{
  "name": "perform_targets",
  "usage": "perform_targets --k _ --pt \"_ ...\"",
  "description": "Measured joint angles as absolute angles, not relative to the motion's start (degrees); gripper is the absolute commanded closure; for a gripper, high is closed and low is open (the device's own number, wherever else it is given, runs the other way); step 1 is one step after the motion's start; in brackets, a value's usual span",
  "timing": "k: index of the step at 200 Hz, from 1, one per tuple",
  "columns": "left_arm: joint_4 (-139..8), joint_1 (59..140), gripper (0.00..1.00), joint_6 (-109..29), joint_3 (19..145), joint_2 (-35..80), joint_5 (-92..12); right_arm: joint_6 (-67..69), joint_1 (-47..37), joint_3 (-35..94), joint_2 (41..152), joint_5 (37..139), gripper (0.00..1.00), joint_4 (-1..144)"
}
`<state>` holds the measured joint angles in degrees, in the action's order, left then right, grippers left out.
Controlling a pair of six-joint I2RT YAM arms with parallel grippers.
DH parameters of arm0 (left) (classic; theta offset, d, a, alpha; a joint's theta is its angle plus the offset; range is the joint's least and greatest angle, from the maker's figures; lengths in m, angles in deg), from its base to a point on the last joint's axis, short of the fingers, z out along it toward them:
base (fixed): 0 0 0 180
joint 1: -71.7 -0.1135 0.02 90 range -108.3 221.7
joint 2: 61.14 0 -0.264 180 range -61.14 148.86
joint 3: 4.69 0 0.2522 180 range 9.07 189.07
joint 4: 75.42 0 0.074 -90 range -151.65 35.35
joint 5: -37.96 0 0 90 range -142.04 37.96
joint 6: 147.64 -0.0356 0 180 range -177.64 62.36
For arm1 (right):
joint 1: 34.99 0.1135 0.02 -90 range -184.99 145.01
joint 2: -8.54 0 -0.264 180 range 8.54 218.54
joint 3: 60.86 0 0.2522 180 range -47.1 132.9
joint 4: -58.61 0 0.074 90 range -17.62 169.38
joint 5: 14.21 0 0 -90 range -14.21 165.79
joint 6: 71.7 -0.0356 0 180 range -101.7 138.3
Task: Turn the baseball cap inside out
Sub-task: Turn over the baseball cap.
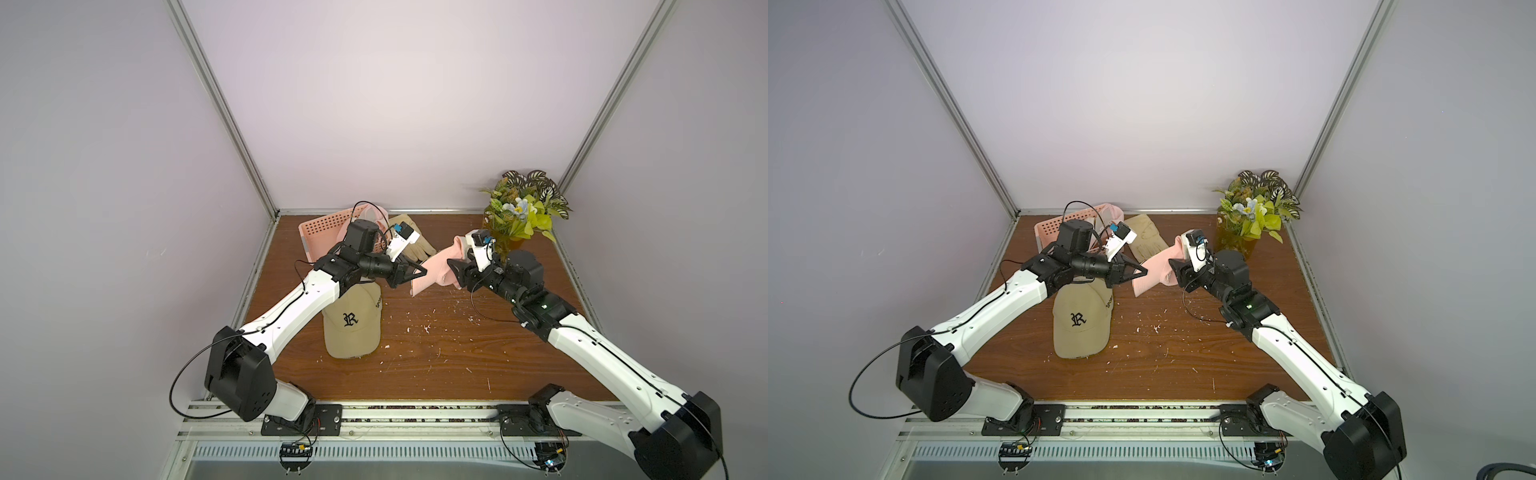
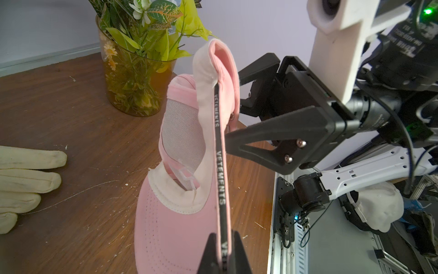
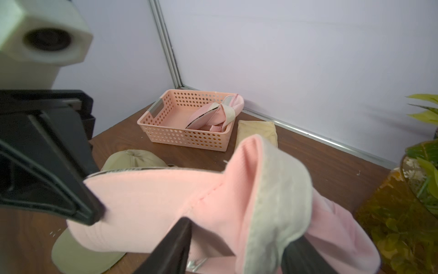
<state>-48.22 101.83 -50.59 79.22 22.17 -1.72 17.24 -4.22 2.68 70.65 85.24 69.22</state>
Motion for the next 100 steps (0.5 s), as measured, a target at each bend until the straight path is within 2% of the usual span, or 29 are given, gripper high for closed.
perform_targets --k 10,19,25,36,54,76,100 --pt "-48.2 101.8 0.98 -50.6 79.2 22.2 -1.5 16.7 -4.5 2.7 70.9 87.5 0.79 69.3" --pt "-48.2 101.8 0.92 -50.4 79.2 22.2 -1.5 17.0 -4.7 2.7 71.2 89.0 0.94 69.3" --pt "-48.3 101.8 0.88 -50.3 79.1 22.2 -1.4 16.6 -4.9 2.7 71.3 89.4 1.0 69.3" --pt "-49.1 101.8 0.85 -49.4 78.6 22.2 -1.4 15.6 -5.3 2.7 71.5 90.0 1.0 69.3" --pt "-53.1 101.9 0.66 -47.9 76.8 22.2 -1.6 14.4 -5.3 2.7 71.5 91.8 1.0 69.3" --pt "-60.6 101.9 0.52 -44.4 72.1 21.6 -2.7 12.3 -4.2 2.7 71.3 94.5 1.0 69.5" --pt "-70.2 101.9 0.44 -40.1 64.6 20.1 -3.7 9.3 -4.0 2.7 70.4 95.8 1.0 69.7"
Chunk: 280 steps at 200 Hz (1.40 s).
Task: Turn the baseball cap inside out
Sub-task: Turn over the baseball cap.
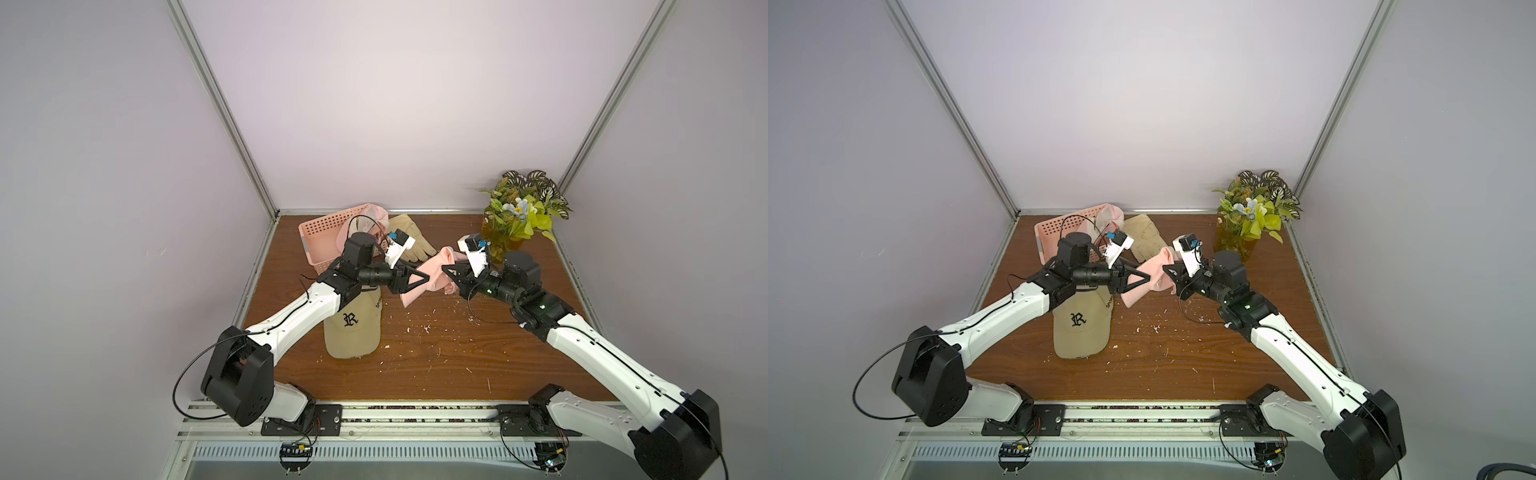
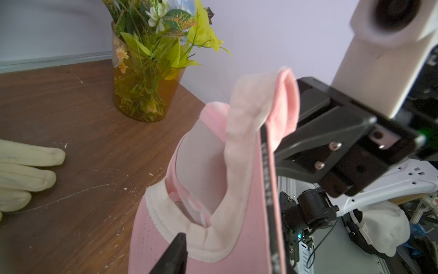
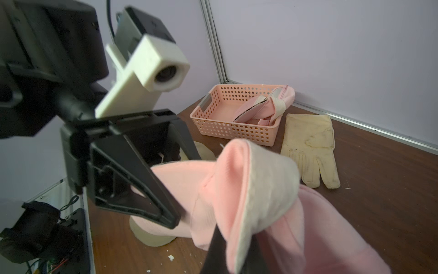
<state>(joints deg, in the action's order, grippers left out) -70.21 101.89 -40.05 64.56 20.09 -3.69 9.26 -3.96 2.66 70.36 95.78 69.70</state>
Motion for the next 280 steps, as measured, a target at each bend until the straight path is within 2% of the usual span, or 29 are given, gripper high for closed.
perform_targets --k 30,63,105,147,163,191,206,213,222,244,280 --pt "-84.4 101.9 0.38 -33.0 54.7 18.1 -4.2 5.7 -4.0 2.8 69.8 95.5 1.0 70.3" --pt "-96.8 102.3 0.4 -27.6 46.6 14.6 -6.8 3.1 -4.0 3.4 69.8 94.7 1.0 71.4" --pt "-105.5 102.6 0.44 -26.1 42.0 11.5 -11.0 0.6 -4.6 3.8 69.7 93.6 1.0 72.4" --pt "-108.1 103.8 0.44 -26.1 40.9 12.9 -12.4 -1.8 -5.4 3.8 69.6 94.1 1.0 71.9" --pt "-108.5 104.2 0.51 -26.1 40.9 13.7 -12.6 -2.8 -5.6 3.8 69.6 94.4 1.0 71.6" --pt "-109.6 104.5 0.9 -26.1 40.9 15.2 -13.0 -4.2 -6.2 3.8 69.6 95.8 1.0 70.4" --pt "-109.8 104.6 0.99 -26.3 40.9 15.2 -12.5 -4.7 -6.4 3.6 69.6 96.1 1.0 70.1" --pt "-109.3 104.8 1.0 -26.8 40.9 14.8 -12.7 -4.7 -6.7 3.5 69.6 96.1 1.0 70.2" --pt "-108.0 105.0 1.0 -27.4 41.1 14.1 -13.1 -4.6 -7.2 3.2 69.6 96.3 0.9 70.2" --pt "-101.0 105.1 1.0 -29.5 42.4 11.9 -13.8 -3.9 -7.6 2.1 69.6 96.3 0.8 70.4" --pt "-88.0 104.0 1.0 -31.8 45.7 7.8 -16.2 -1.8 -9.8 -0.5 69.8 90.0 0.73 72.8"
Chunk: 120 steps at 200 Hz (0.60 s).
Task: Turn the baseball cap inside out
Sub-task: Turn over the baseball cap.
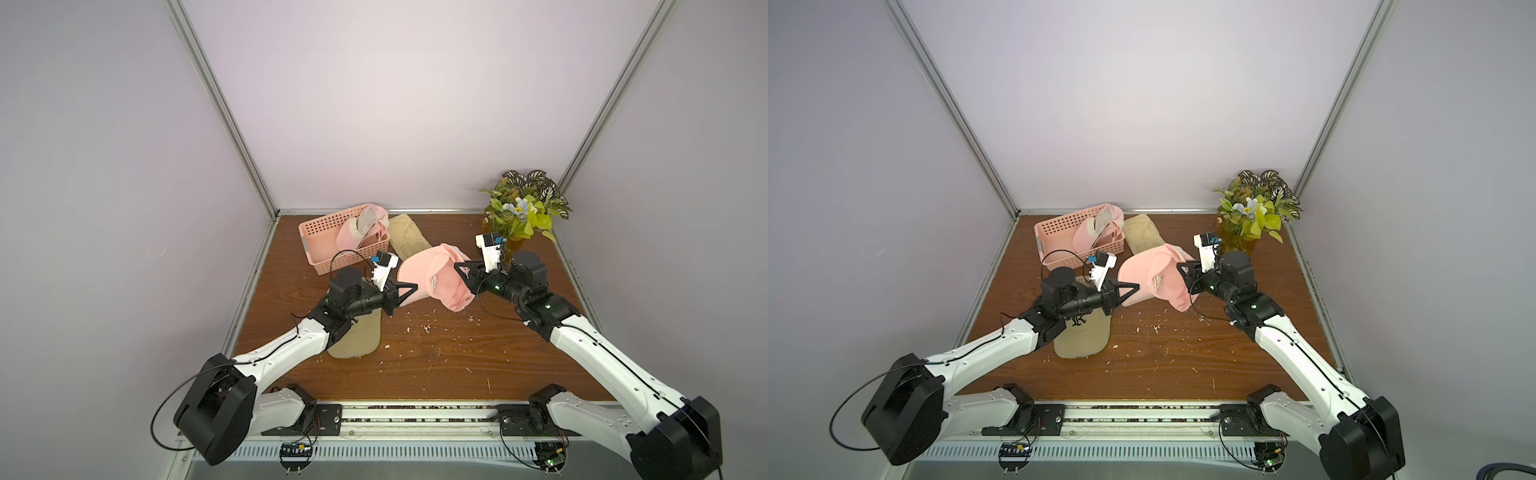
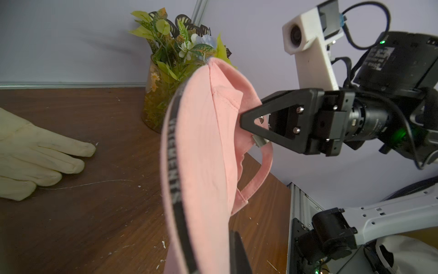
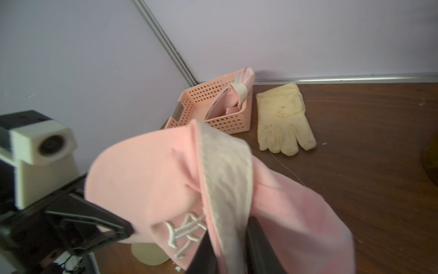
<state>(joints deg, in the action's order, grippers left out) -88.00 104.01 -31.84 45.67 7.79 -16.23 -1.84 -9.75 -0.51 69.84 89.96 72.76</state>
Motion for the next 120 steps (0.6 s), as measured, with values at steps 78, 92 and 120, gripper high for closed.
perform_targets --k 78,92,120 --pt "-80.9 104.0 1.0 -28.4 46.8 13.0 -5.9 1.0 -10.7 -2.3 78.7 72.1 0.58 75.4" --pt "-80.8 104.4 1.0 -26.2 46.8 15.2 -5.9 1.2 -10.7 -2.3 80.5 69.2 0.47 76.5" --pt "-80.8 104.7 1.0 -23.0 46.8 17.6 -8.2 1.4 -10.8 -2.3 81.7 65.2 0.27 78.1"
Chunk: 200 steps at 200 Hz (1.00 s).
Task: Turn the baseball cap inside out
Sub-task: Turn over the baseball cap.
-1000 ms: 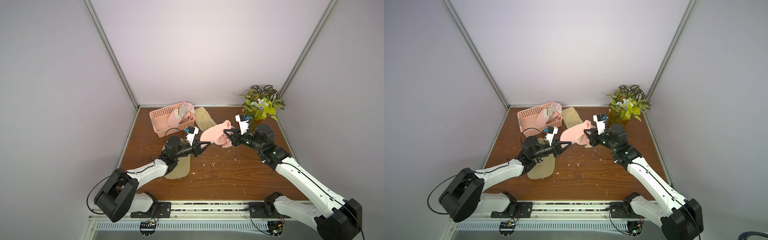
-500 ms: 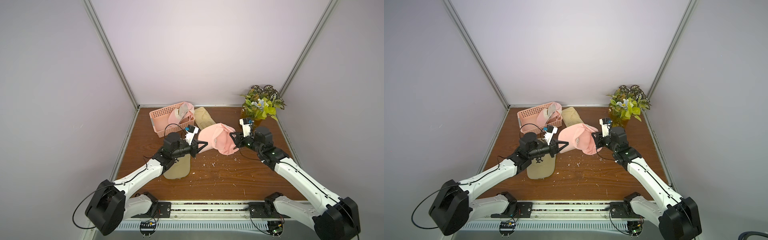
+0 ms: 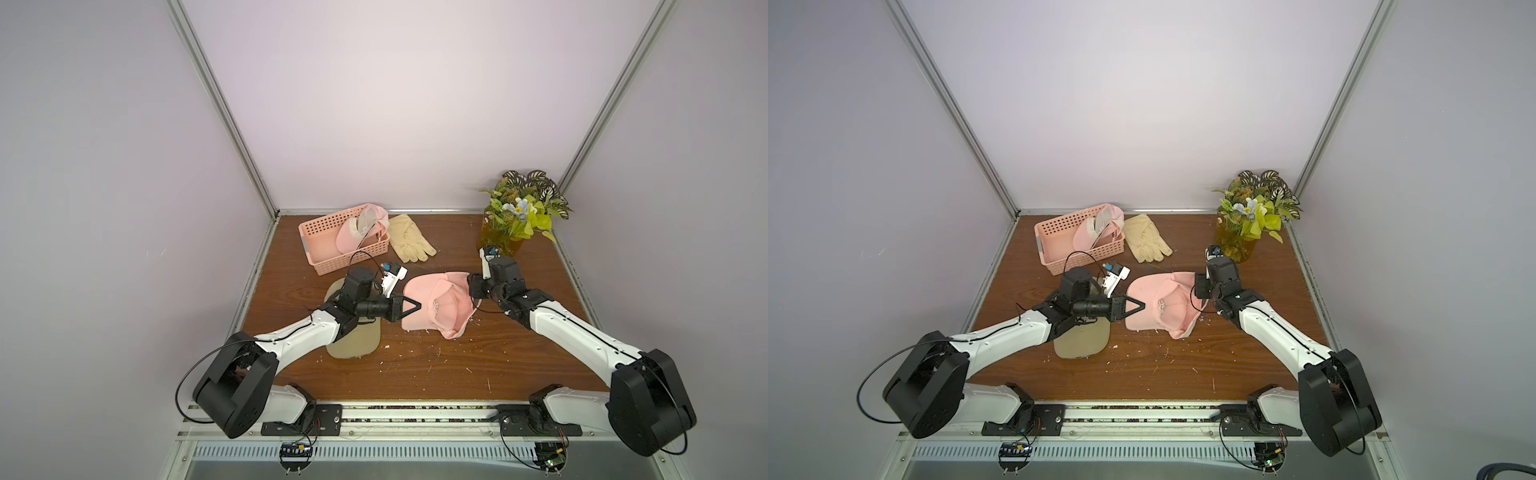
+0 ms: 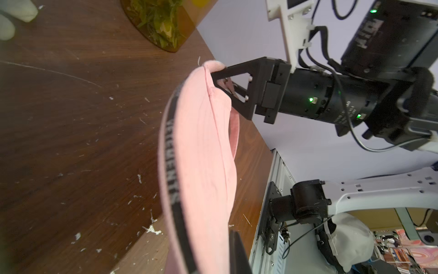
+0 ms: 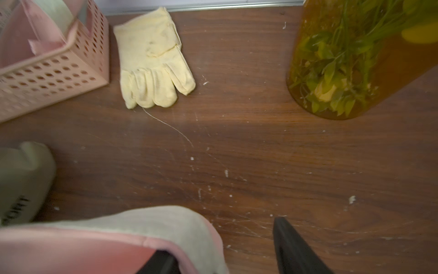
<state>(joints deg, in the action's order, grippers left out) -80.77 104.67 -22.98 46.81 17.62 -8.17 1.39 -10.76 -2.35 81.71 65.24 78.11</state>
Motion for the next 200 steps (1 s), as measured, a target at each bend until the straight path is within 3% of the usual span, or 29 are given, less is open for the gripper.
perform_targets --k 20,111,170,200 --pt "-81.0 104.7 1.0 -21.3 46.7 18.3 -10.1 1.7 -10.7 -2.3 80.8 62.5 0.15 78.7" --pt "-83.1 105.5 1.0 -20.3 46.7 21.5 -12.5 5.5 -10.7 -2.8 73.1 61.7 0.11 80.6" --pt "-83.3 105.5 1.0 -18.2 46.5 22.0 -13.7 9.4 -11.4 -3.9 72.7 83.6 0.12 78.2" --pt "-84.0 105.5 1.0 -17.0 45.8 22.0 -14.2 9.6 -11.4 -3.9 72.4 86.8 0.15 77.3"
